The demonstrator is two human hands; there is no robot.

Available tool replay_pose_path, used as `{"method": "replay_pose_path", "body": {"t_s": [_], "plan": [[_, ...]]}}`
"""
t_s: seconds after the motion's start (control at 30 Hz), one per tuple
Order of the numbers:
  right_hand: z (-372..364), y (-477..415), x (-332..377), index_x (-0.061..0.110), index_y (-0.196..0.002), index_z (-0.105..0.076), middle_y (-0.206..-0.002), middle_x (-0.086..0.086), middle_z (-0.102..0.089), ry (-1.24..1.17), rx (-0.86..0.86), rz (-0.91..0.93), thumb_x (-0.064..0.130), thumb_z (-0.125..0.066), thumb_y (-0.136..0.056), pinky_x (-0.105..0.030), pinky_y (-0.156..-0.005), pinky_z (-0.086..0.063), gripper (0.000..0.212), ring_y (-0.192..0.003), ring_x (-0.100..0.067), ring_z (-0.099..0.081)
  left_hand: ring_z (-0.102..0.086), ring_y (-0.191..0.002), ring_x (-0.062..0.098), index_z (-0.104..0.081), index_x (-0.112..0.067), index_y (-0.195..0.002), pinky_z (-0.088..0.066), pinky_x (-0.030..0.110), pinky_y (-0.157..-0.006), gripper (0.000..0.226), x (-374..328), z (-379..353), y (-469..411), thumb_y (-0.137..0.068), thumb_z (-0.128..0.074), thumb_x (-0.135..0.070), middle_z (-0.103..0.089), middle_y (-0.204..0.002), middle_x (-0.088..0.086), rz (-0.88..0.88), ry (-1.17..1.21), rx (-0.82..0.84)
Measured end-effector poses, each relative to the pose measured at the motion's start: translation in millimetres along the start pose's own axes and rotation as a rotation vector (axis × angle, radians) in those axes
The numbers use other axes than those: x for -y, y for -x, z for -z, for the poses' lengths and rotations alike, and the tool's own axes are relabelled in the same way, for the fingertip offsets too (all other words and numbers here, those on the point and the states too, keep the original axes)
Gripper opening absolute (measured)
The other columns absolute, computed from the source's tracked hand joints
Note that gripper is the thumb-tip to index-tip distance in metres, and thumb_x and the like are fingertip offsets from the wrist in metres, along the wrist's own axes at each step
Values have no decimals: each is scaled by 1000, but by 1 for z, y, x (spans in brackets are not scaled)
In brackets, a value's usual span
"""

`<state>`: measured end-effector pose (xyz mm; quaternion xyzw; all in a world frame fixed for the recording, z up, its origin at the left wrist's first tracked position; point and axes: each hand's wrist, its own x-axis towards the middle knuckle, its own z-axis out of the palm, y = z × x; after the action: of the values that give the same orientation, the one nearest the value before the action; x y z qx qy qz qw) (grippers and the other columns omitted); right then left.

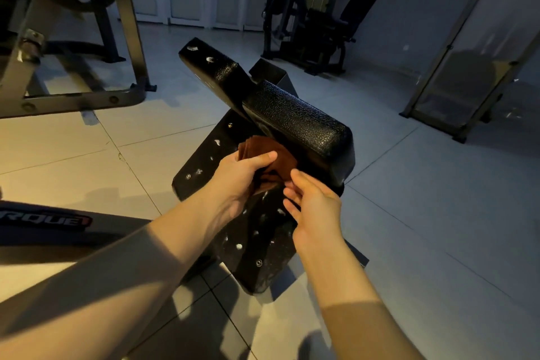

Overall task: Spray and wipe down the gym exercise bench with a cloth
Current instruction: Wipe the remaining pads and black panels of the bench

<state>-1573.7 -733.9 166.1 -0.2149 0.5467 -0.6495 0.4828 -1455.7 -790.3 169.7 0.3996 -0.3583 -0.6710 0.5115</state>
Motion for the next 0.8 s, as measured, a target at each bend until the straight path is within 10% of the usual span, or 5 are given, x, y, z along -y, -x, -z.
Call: {"method": "replay_pose_path", "body": {"t_s": [0.17,0.3,0.47,0.63,0.8], "plan": [[46,25,33,15,-72,-68,-49,7,-51,471,-80,496,16,-69,-95,-19,-54,-41,23,-49,-7,-47,-77,-88,28,-65,-13,-116,-64,37,-68,29,8,-32,2,-90,-74,-4,-74,-108,15,6,265,-264],[56,36,78,22,-92,-64,-72,9,-57,744,-40,988,25,-74,-92,-21,-66,-44,10,-68,-7,-55,-70,-97,28,-62,-19,-106,-62,46,-82,27,17,-48,-10,-92,-70,2,-68,-108,11,43,419,-373],[55,14,108,27,-144,-52,-136,14,-55,1145,210,950,41,-74,-90,-37,-111,-40,59,-130,-10,-51,-75,-90,29,-68,-6,-119,-64,44,-77,34,50,-51,-22,-86,-77,-2,-74,-107,16,83,400,-322],[54,5,114,43,-120,-62,-112,26,-65,1117,285,1000,27,-81,-86,-27,-103,-47,42,-112,2,-60,-75,-94,28,-67,-2,-123,-62,44,-88,37,46,-47,-22,-88,-75,-3,-76,-111,18,39,518,-175],[56,-4,104,24,-134,-65,-124,12,-69,1074,230,1029,29,-85,-82,-25,-103,-48,56,-115,-1,-61,-78,-85,24,-68,-6,-105,-62,36,-75,16,43,-45,8,-90,-70,0,-79,-89,10,-81,564,-65]]}}
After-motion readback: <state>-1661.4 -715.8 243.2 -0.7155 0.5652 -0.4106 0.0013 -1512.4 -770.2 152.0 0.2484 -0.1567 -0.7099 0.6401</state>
